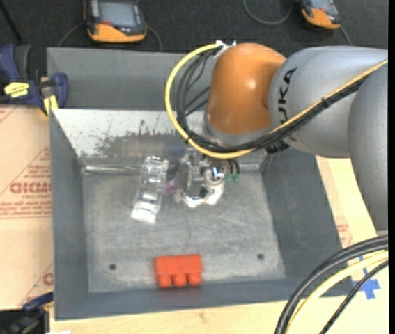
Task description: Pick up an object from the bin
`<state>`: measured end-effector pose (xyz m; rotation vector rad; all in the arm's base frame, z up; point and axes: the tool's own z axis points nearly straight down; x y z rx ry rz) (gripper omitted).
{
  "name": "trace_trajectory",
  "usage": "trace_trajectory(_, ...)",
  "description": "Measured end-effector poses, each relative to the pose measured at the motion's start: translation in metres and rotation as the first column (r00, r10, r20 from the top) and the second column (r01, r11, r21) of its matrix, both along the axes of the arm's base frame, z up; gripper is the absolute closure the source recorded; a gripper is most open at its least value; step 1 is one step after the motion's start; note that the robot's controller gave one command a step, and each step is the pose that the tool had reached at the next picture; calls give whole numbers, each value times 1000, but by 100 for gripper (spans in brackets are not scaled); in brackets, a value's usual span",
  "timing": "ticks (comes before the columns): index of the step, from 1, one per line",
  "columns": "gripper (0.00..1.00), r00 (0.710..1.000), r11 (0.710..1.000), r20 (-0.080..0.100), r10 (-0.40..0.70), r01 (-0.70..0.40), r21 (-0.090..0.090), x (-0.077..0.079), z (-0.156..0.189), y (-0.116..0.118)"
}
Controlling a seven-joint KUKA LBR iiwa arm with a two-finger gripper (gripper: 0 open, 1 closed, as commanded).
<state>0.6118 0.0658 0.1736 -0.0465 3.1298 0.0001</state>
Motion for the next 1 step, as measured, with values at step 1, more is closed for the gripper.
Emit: trace_trajectory(1,100,1000,1000,-1,20,-20,0,-11,59,6)
